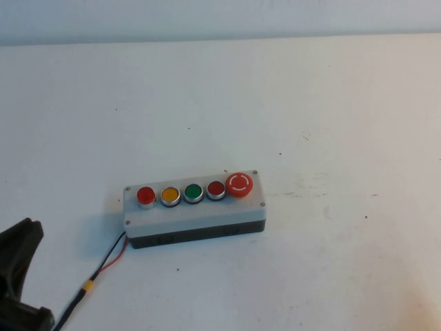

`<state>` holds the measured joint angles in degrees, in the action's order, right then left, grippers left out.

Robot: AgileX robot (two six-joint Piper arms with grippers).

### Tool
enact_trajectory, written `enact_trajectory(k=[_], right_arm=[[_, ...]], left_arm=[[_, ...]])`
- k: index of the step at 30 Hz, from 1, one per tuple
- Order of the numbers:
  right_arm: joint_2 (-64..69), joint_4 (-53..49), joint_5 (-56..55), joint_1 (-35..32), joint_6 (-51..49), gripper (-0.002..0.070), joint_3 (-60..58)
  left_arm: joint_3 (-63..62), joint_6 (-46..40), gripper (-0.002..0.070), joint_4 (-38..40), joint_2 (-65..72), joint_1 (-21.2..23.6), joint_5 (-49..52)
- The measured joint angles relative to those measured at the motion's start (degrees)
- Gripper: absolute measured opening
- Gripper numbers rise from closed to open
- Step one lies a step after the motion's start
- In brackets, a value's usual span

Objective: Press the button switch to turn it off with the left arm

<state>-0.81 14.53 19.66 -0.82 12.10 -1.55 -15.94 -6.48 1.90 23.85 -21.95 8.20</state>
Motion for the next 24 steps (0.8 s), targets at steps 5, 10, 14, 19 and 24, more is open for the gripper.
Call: enact_trajectory(k=[5, 10, 14, 19, 24], right_arm=[[0.00, 0.00, 0.00, 0.00, 0.00, -0.0016, 0.00], [0.00, 0.00, 0.00, 0.00, 0.00, -0.0016, 0.00], [0.00, 0.00, 0.00, 0.00, 0.00, -0.0016, 0.00], [0.00, 0.00, 0.00, 0.00, 0.00, -0.0016, 0.00], [0.00, 0.00, 0.00, 0.00, 0.00, -0.0016, 0.00]], left_arm=[[7.92, -1.49, -0.0002, -0.12, -9.61, 1.70, -10.11], [14.57, -2.64, -0.0002, -0.12, -18.73, 4.07, -13.52], [17.25, -2.78, -0.0002, -0.12, -22.62, 4.53, -11.79], [17.33, -2.47, -0.0002, -0.12, -24.43, 4.53, -2.31], [17.42, -0.76, -0.0002, -0.20, -24.47, 4.53, 11.27]])
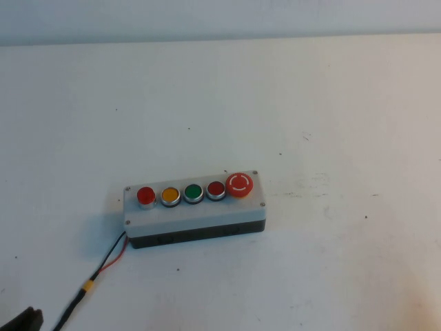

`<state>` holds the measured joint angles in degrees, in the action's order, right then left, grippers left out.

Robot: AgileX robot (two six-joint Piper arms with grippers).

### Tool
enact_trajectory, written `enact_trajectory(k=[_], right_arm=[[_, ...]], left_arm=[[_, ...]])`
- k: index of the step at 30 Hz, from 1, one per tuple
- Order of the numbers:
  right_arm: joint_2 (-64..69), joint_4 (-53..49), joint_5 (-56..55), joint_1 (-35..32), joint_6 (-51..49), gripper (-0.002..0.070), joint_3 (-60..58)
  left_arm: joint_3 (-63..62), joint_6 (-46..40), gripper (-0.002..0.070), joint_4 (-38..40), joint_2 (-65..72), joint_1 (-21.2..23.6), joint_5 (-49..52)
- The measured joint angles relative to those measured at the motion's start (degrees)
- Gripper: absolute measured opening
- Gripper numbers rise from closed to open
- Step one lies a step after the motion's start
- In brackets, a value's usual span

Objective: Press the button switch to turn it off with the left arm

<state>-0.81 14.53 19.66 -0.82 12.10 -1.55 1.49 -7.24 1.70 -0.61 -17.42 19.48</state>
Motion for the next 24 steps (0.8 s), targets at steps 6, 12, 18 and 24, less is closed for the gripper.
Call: enact_trajectory(k=[6, 12, 18, 24], right_arm=[[0.00, 0.00, 0.00, 0.00, 0.00, -0.0016, 0.00], [0.00, 0.00, 0.00, 0.00, 0.00, -0.0016, 0.00], [0.00, 0.00, 0.00, 0.00, 0.00, -0.0016, 0.00], [0.00, 0.00, 0.00, 0.00, 0.00, -0.0016, 0.00]], left_arm=[[0.00, -0.01, -0.0002, -0.20, 0.00, 0.00, 2.70], [0.00, -0.01, -0.0002, -0.33, 0.00, 0.00, 2.70], [0.00, -0.01, -0.0002, -0.42, 0.00, 0.00, 2.70], [0.00, -0.01, -0.0002, -0.42, 0.00, 0.00, 2.70]])
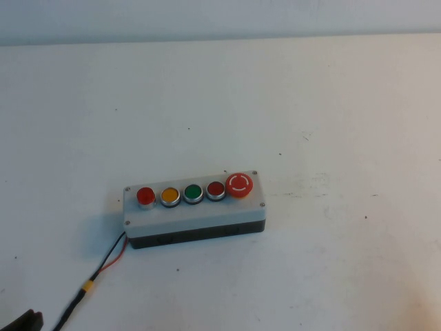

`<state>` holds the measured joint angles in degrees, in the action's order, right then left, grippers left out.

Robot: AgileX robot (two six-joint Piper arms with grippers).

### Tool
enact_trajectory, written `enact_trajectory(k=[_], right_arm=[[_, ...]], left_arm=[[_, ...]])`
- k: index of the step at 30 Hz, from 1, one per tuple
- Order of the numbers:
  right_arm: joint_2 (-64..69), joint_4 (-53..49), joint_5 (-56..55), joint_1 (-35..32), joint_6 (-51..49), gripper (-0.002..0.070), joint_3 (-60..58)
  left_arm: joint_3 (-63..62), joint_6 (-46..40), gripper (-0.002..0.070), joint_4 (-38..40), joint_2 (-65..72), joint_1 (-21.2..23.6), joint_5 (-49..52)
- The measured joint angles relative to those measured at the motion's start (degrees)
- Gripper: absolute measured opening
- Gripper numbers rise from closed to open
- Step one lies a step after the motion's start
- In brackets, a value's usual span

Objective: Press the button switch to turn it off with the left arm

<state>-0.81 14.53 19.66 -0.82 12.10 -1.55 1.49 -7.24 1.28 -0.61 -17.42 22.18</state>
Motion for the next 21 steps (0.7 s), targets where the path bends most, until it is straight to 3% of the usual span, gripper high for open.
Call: enact_trajectory(k=[21], right_arm=[[0.00, 0.00, 0.00, 0.00, 0.00, -0.0016, 0.00]], left_arm=[[0.00, 0.00, -0.0002, 0.00, 0.00, 0.00, 0.00]])
